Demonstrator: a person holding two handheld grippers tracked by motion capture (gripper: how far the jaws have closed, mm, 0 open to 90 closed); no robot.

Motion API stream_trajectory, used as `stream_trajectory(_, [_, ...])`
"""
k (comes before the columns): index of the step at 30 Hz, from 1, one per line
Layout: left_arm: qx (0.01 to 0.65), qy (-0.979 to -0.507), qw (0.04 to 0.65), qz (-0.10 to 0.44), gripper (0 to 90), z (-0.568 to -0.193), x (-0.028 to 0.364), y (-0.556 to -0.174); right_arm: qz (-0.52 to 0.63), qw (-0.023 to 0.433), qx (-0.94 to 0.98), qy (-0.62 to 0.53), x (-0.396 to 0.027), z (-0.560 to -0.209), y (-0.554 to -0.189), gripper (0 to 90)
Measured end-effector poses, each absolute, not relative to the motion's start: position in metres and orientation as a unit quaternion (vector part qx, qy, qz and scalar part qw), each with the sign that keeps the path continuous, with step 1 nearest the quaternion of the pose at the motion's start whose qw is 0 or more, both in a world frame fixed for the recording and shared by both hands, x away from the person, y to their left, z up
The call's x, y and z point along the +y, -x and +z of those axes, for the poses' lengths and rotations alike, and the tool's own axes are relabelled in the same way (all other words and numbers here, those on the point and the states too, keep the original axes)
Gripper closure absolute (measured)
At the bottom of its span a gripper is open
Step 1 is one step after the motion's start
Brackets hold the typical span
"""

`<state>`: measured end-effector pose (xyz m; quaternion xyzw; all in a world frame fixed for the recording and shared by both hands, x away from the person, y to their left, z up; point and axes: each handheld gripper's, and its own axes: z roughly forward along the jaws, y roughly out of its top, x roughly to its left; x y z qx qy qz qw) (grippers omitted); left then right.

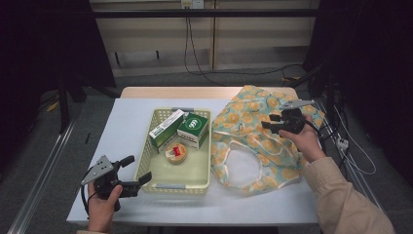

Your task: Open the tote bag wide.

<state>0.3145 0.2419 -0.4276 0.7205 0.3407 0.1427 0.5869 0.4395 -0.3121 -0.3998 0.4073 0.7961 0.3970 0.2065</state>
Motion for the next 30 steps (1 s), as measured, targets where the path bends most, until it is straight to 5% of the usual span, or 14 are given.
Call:
stream_trajectory(12, [0.344, -0.715, 0.59, 0.15, 5.1, -0.424, 0.244, -0.314, 0.393, 0.172, 0.831, -0.354, -0.275, -0.415, -0.41, 68.2])
stream_trajectory(22, [0.339, -0.721, 0.586, 0.148, 5.2, -0.424, 0.242, -0.314, 0.335, 0.161, 0.851, -0.371, -0.268, -0.451, -0.417, 61.9])
stream_trajectory(26, [0.341, -0.716, 0.59, 0.15, 5.2, -0.423, 0.243, -0.313, 0.354, 0.139, 0.85, -0.366, -0.271, -0.457, -0.416, 84.0])
stream_trajectory(30, [0.342, -0.716, 0.59, 0.15, 5.2, -0.423, 0.243, -0.313, 0.355, 0.122, 0.85, -0.369, -0.271, -0.454, -0.412, 89.8])
